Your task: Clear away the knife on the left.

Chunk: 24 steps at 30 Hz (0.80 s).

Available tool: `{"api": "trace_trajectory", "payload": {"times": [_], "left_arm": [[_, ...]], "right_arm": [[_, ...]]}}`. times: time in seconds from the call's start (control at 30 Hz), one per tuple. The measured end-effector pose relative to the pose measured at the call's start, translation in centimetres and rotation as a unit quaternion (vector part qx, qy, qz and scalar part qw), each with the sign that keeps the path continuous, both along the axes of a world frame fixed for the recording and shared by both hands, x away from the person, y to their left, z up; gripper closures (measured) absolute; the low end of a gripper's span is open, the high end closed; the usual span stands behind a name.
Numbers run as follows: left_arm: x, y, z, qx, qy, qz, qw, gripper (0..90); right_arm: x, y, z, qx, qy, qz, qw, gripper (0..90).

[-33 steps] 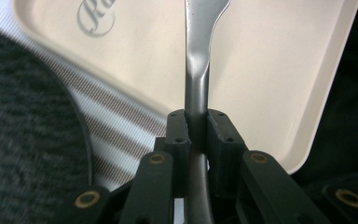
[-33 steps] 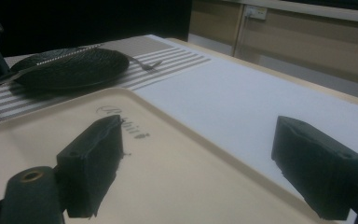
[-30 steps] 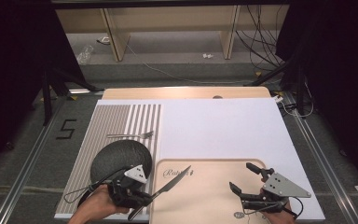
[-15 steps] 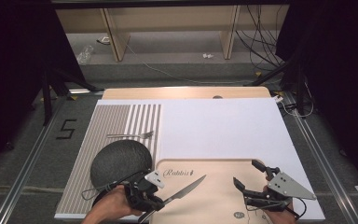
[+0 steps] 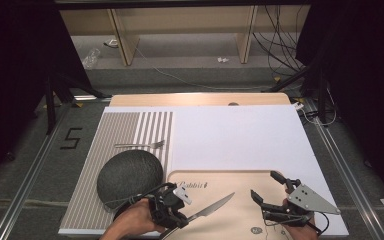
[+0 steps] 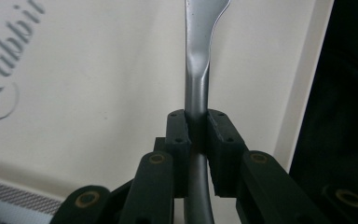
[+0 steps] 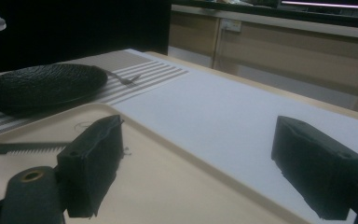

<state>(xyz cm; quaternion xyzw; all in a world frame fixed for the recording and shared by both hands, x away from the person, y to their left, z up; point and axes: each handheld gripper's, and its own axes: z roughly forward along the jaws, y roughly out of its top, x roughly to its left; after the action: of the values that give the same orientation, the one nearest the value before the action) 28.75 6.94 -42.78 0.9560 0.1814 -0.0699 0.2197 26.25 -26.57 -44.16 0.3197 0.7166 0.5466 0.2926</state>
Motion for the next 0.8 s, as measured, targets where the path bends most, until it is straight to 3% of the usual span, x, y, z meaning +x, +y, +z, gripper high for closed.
{"api": "trace_trajectory", "payload": {"times": [0.43,0.8], "left_arm": [[-0.1,-1.5,-1.7,0.031,0.014,-0.006,0.9994,79.4],[-0.7,-2.5,-3.0,0.065,0.024,-0.018,0.9974,79.2]], "right_arm": [[0.0,0.0,0.0,-0.002,0.004,0.003,1.0,17.6],[0.0,0.1,-0.1,-0.003,0.007,0.005,1.0,17.6]]}}
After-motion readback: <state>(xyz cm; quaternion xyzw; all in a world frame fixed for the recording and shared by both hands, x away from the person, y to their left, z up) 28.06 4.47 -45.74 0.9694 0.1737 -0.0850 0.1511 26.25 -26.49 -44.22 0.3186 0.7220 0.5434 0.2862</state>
